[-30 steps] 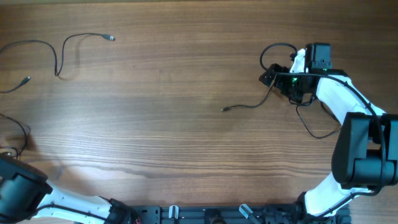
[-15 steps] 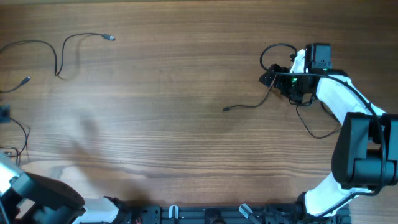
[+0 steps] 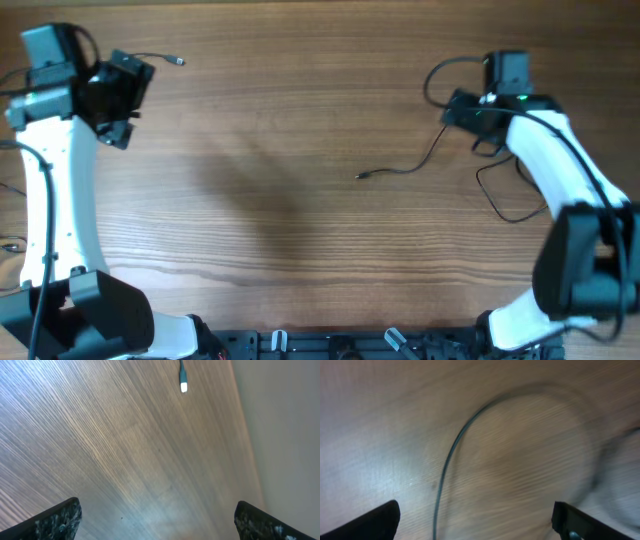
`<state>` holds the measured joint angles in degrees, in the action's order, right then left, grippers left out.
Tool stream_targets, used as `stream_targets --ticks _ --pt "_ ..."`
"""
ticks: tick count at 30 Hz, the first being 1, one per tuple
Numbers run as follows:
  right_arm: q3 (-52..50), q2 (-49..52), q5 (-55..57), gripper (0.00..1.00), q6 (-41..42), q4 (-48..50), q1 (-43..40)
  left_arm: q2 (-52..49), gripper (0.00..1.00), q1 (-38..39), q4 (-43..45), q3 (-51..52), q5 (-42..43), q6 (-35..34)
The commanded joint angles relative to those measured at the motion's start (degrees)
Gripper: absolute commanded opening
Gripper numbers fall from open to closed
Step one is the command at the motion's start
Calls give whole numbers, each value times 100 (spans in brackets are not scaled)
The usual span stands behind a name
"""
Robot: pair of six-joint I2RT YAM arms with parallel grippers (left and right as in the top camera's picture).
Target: Untangle cables
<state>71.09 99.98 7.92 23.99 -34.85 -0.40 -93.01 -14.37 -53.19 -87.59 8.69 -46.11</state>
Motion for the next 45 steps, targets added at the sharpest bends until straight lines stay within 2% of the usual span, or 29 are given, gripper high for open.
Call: stream_targets --ticks 1,6,8,10,14,17,19,20,24,25,27,28,35,37,45 --pt "304 -592 1182 100 2 -313 -251 -9 100 448 -46 22 -540 90" --pt "42 -221 76 100 660 -767 -1003 -22 100 909 -140 146 -540 92" --pt "9 72 -367 100 409 -656 -1169 -20 100 1005 -225 146 -540 92" --pt "9 358 -326 100 -131 -459 -1167 -22 100 1051 -326 146 -540 90" --pt "9 835 -131 99 -129 -317 -1176 -20 100 1051 -372 146 -538 90" --pt "7 1106 -199 96 -131 -337 -1174 -20 100 1051 -369 146 -540 90" --pt "7 1346 -199 86 -153 -339 -1174 -20 100 1051 -367 146 -540 90" --pt "7 1434 -199 77 -155 -339 -1174 -20 100 1051 -369 146 -538 90" --pt "2 1580 -201 65 -203 -304 -1167 -20 100 1051 -367 146 -538 90" --pt "2 1596 -264 57 -310 -256 -1167 -20 100 1051 -367 146 -538 90" --pt "2 1606 -763 27 -503 -170 -1167 -20 100 1051 -367 146 -538 90" --pt "2 1606 -1401 15 -601 -149 -1154 -20 100 1051 -369 146 -538 90" --pt "4 1606 -3595 10 -601 514 -684 -20 100 1051 -367 146 -538 90" --pt "4 1606 -3713 5 -649 737 -409 -20 100 1051 -369 146 -538 90" --pt "33 1604 -4096 5 -2011 1137 693 -20 100 1051 -367 146 -538 90"
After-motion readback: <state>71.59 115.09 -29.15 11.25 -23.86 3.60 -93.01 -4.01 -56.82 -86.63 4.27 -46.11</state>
